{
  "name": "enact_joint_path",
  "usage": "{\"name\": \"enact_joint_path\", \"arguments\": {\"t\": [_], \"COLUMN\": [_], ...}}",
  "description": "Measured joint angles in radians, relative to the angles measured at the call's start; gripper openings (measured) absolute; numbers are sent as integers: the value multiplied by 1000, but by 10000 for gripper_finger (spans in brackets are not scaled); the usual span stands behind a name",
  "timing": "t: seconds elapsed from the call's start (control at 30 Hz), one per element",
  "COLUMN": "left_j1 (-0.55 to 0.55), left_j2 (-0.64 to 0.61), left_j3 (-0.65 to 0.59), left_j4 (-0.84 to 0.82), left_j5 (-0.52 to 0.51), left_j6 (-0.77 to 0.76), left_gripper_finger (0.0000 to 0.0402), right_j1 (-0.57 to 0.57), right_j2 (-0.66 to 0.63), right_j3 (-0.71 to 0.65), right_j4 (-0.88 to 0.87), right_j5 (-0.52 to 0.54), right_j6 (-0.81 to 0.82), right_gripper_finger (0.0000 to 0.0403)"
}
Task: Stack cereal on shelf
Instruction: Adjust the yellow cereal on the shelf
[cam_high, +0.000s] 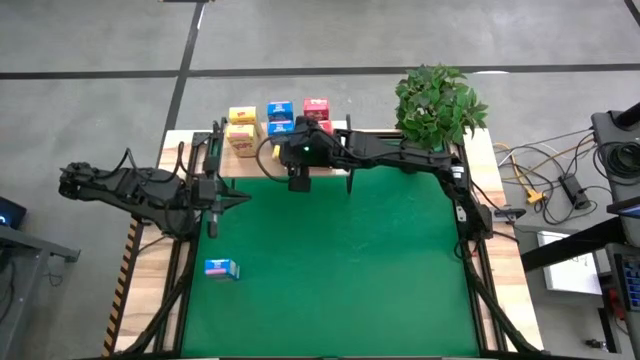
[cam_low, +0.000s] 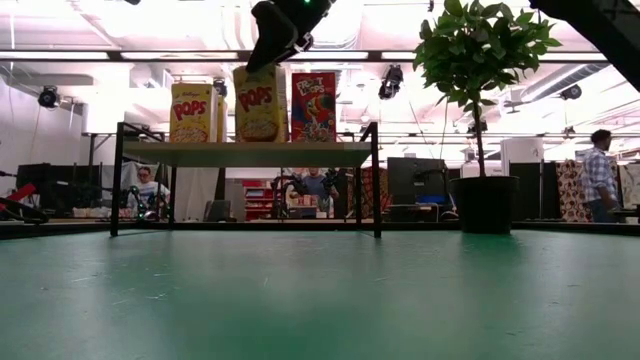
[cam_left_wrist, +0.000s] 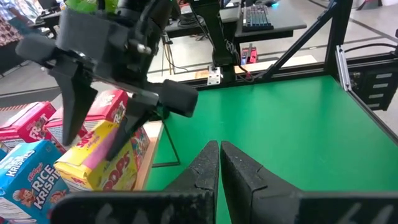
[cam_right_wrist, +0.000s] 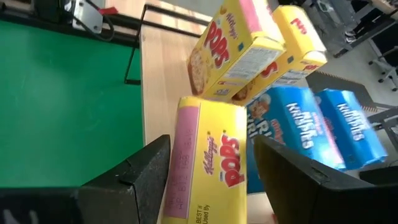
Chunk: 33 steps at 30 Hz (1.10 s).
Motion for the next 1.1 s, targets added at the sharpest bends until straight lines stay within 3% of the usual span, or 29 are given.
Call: {"name": "enact_joint_path", "arguments": {"t": [0.5, 0.77, 1.1], "left_j1": [0, 0, 0], "left_j2": [38, 68, 128], "left_j3": [0, 0, -1], "left_j4": [35, 85, 179], "left_j5": [-1, -1, -1], "left_j6": [0, 0, 48], "left_gripper_finger": [0, 0, 0], "right_j1": [0, 27, 115], "right_j2": [-21, -122, -263], "right_j3": [36, 27, -196], "right_j4": [-33, -217, -201], "right_j5": [0, -79, -101], "right_j6": [-12, 51, 101], "right_gripper_finger": [221, 221, 221]}}
